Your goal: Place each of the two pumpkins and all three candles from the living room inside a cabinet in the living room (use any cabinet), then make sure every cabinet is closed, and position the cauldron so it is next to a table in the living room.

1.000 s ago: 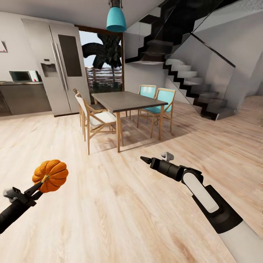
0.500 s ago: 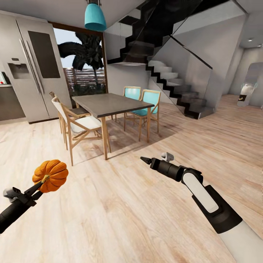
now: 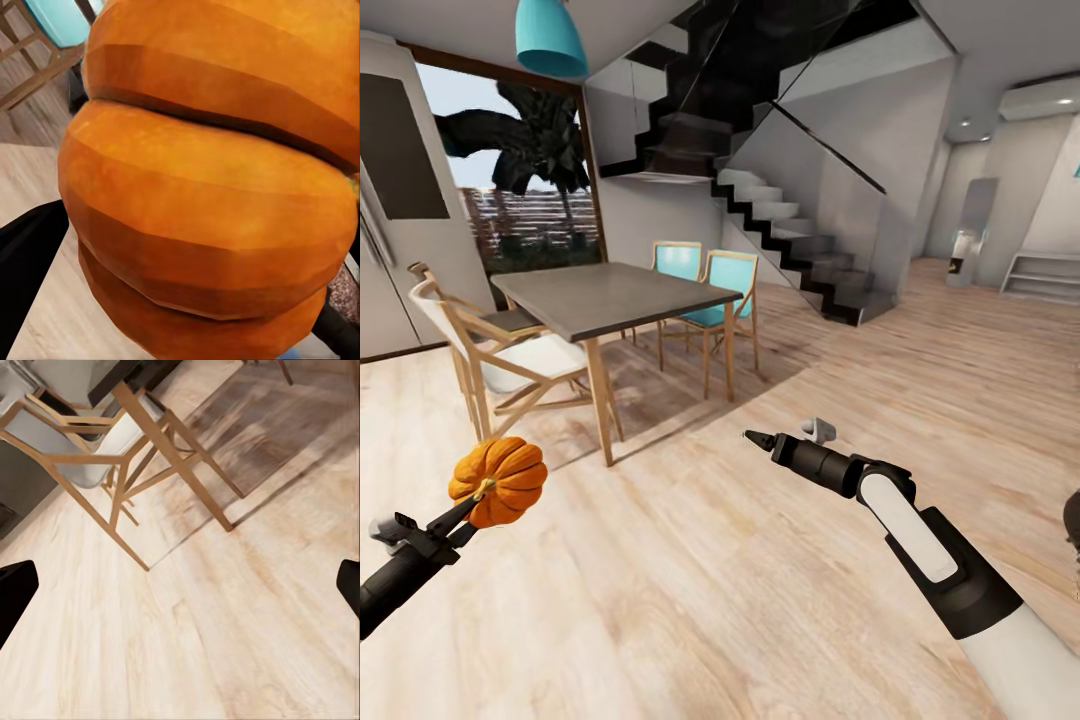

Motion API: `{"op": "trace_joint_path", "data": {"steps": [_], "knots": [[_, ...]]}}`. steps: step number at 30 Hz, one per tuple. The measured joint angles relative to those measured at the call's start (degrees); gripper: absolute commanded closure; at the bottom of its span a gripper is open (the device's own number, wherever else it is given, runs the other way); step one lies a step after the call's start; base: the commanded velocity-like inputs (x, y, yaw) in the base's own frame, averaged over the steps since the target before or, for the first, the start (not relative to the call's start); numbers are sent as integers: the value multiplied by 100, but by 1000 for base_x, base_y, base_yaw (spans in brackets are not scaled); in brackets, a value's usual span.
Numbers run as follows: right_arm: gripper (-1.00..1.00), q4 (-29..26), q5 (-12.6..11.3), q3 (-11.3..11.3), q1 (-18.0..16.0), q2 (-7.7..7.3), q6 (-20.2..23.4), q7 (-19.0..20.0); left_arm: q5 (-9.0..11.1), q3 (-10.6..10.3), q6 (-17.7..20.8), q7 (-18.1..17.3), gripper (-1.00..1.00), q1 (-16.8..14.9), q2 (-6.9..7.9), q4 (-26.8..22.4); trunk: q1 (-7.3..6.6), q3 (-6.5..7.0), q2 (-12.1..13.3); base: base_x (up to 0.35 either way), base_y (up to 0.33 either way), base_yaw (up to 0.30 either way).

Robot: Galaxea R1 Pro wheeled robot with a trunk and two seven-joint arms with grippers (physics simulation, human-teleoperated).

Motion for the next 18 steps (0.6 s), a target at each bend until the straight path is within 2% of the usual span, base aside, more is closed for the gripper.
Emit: {"op": "trace_joint_path", "data": {"steps": [18], "knots": [[-100,0,0,-5,0,0,0,-9,0,0,0,1,100,0,7,0,0,69,0,336,1,-275]]}}
